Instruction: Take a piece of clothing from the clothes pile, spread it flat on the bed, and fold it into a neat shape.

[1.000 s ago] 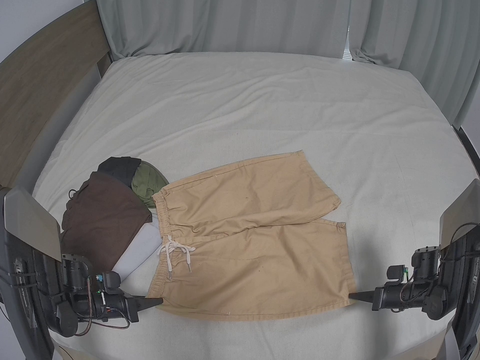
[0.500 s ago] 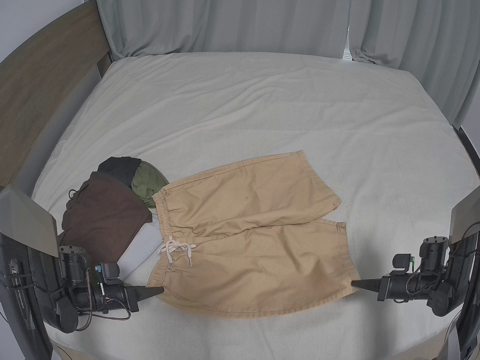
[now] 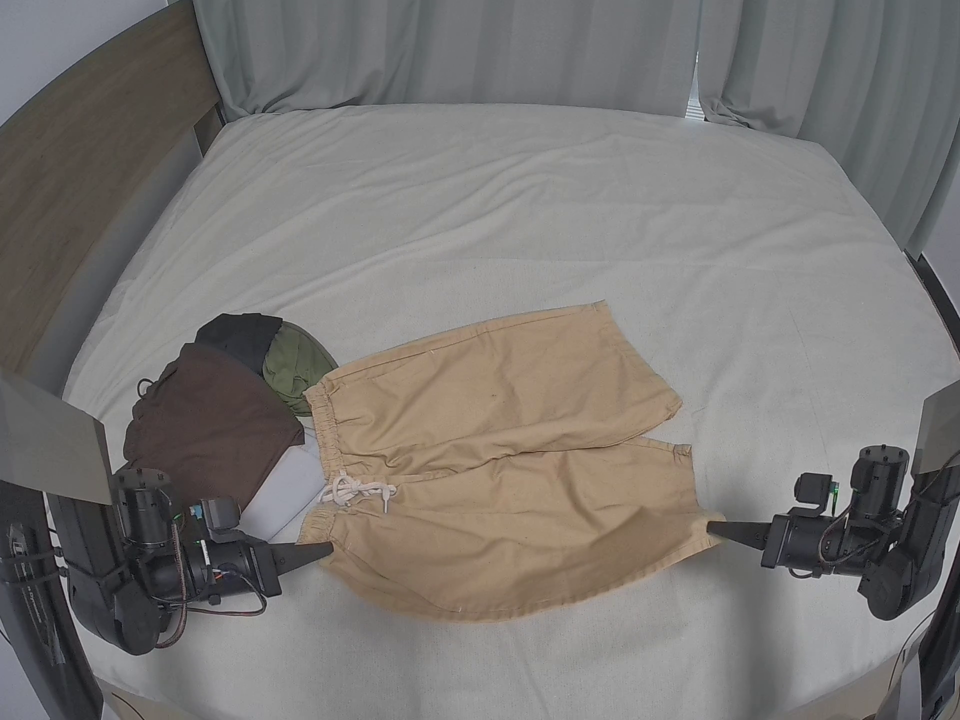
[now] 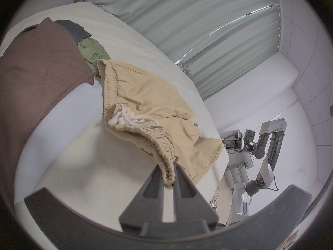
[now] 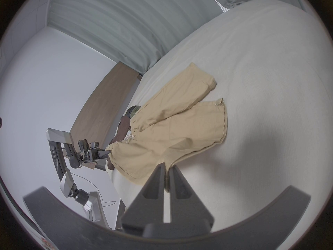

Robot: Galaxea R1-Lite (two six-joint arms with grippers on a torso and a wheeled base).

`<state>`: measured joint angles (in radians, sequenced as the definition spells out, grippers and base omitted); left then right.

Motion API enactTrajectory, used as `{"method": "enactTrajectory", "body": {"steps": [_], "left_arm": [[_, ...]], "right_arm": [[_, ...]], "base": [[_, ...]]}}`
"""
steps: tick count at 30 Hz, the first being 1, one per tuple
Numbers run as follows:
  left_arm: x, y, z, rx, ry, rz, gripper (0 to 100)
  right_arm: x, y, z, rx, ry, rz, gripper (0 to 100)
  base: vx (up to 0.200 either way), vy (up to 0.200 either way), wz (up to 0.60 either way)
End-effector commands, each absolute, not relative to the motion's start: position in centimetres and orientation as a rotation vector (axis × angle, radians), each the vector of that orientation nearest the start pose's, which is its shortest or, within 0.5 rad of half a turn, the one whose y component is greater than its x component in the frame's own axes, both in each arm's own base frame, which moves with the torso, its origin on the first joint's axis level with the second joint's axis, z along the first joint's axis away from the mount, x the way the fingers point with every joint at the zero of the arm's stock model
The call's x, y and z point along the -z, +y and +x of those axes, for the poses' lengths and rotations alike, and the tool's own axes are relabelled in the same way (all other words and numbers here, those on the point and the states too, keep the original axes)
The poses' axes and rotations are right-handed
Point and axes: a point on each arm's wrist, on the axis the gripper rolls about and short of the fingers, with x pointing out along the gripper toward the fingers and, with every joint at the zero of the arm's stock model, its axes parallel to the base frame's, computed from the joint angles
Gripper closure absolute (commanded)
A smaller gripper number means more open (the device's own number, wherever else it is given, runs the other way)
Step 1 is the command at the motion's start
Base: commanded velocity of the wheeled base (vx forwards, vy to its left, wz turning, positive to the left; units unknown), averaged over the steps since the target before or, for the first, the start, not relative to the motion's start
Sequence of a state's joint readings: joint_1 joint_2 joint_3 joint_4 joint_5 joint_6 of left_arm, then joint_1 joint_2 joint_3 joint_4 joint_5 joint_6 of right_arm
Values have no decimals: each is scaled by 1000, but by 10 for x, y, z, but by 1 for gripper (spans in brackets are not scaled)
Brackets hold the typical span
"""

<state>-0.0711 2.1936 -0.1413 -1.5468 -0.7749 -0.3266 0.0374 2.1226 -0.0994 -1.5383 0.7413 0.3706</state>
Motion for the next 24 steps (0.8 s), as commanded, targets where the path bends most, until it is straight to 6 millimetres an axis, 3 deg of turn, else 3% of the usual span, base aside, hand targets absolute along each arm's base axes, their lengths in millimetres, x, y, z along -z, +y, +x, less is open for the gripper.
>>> {"method": "enactTrajectory", "body": {"steps": [1,10,24], "left_arm": [[-11,-34,252,746,593,-485,100],[-30,-35,264,713,529,-551,100],[-37,-35,270,704,486,-546,100]], "right_arm": [[-27,24,239,-680,565,509,100],[-47,27,245,-692,505,565,100],[-64,27,247,-703,453,596,100]], "base": [[0,0,0],[0,0,0],[0,0,0]]}}
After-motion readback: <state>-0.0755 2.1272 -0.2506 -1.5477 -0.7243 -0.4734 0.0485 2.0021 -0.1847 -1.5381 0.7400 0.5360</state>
